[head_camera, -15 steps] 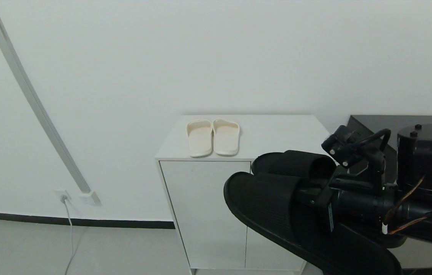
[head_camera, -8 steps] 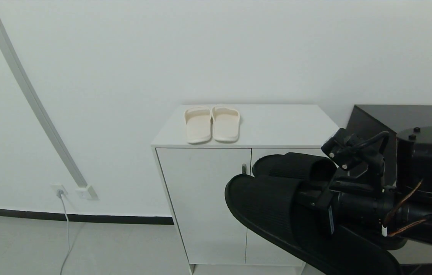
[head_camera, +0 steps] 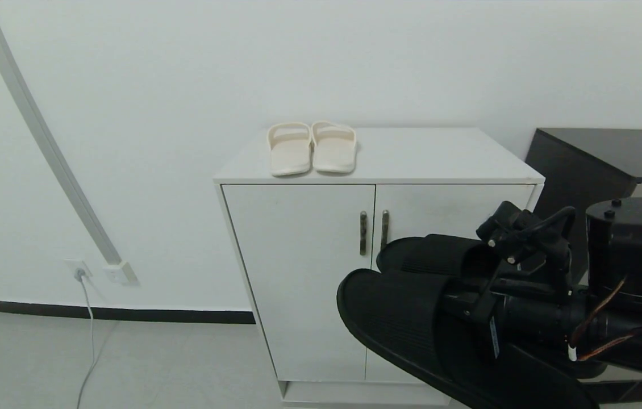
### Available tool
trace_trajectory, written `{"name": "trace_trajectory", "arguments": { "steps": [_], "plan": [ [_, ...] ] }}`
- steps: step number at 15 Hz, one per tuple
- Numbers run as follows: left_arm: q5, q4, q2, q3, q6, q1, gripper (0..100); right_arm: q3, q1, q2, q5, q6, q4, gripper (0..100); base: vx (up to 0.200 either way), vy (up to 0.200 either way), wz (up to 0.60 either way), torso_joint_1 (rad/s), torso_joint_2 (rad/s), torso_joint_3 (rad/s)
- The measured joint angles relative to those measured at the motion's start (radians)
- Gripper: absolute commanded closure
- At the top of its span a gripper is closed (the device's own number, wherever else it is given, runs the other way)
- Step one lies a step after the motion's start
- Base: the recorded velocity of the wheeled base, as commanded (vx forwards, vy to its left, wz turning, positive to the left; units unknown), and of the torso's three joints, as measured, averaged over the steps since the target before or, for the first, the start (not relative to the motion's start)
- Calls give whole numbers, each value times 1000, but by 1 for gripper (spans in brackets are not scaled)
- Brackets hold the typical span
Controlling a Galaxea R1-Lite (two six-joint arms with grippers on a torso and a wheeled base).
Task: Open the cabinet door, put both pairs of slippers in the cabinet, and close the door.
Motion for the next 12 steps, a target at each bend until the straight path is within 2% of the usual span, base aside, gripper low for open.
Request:
{"name": "trace_trajectory", "arguments": {
  "steps": [6,12],
  "plan": [
    [0,0,0,0,0,0,0,6,0,-1,0,-3,0,100,0,0,0,-135,474,335],
    [0,1,0,0,2,0,0,11,0,0,1,-12,-1,100,0,0,0,-71,449,373]
  ]
}}
